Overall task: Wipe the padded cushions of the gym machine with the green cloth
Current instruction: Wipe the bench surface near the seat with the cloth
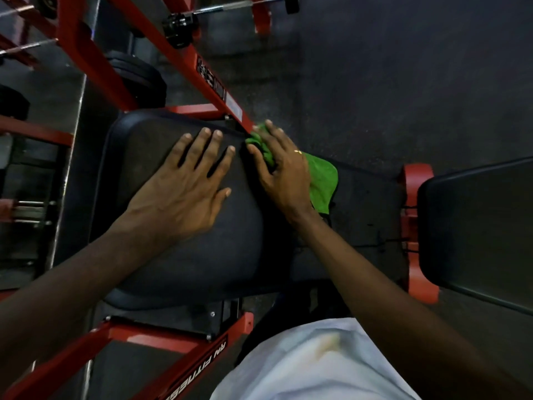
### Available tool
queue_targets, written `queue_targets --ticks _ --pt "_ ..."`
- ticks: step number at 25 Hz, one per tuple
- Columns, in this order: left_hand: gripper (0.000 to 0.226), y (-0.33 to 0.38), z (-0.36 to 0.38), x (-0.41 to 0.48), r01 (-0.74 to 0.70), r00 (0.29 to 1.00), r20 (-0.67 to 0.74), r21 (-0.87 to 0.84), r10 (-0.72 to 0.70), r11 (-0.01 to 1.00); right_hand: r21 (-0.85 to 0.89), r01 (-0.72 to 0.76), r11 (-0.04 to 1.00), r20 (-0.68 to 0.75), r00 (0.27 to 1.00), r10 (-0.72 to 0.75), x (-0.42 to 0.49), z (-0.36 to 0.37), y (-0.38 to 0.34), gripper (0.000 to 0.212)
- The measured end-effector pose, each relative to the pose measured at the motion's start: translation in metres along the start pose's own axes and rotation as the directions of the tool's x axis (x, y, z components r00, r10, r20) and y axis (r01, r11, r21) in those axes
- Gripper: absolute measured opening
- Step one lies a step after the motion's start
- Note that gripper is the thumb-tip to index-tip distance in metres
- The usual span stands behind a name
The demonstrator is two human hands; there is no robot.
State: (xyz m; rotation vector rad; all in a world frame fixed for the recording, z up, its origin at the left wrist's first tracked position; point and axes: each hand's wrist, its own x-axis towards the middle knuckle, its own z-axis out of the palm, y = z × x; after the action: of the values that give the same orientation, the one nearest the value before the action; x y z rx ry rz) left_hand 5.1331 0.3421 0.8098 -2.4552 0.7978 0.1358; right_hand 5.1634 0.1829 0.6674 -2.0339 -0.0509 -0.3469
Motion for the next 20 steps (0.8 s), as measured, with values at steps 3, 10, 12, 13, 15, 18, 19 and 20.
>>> queue_targets --ticks 3,10,12,13,15,18,19,20 --pt "0.070 0.001 -0.001 0.000 0.012 1.000 0.010 -0.007 -0.012 1.000 -0.014 -0.128 0.992 -0.112 0.986 0.126 -0.014 -0.009 0.027 0.039" --pt "0.071 0.000 0.001 0.001 -0.003 1.000 0.010 -0.028 0.003 1.000 -0.034 -0.037 0.999 -0.051 0.998 0.035 0.002 -0.006 0.014 0.036" --pt "0.071 0.000 0.001 0.001 -0.004 1.000 0.012 -0.018 0.004 1.000 -0.064 -0.108 0.992 -0.073 0.992 0.103 -0.014 -0.016 0.045 0.036" --pt "0.071 0.000 0.001 0.000 -0.006 1.000 0.010 -0.015 0.007 1.000 -0.064 -0.212 0.975 -0.100 0.974 0.205 -0.021 -0.022 0.060 0.037" --pt "0.072 -0.001 0.003 0.000 -0.012 1.000 0.003 -0.016 0.012 1.000 -0.035 -0.404 0.914 -0.124 0.909 0.397 -0.025 -0.030 0.072 0.040" --pt "0.072 -0.001 0.003 0.001 -0.015 1.000 -0.003 -0.022 0.015 1.000 -0.003 -0.376 0.926 -0.092 0.923 0.375 -0.023 -0.028 0.034 0.045" --pt "0.072 -0.001 0.002 0.001 -0.017 1.000 -0.007 -0.026 0.017 1.000 0.013 -0.287 0.958 -0.067 0.956 0.287 -0.028 -0.025 0.014 0.043" --pt "0.071 -0.001 0.002 0.001 -0.020 1.000 -0.011 -0.029 0.019 0.999 0.032 -0.187 0.982 -0.017 0.982 0.188 -0.038 -0.023 -0.006 0.041"
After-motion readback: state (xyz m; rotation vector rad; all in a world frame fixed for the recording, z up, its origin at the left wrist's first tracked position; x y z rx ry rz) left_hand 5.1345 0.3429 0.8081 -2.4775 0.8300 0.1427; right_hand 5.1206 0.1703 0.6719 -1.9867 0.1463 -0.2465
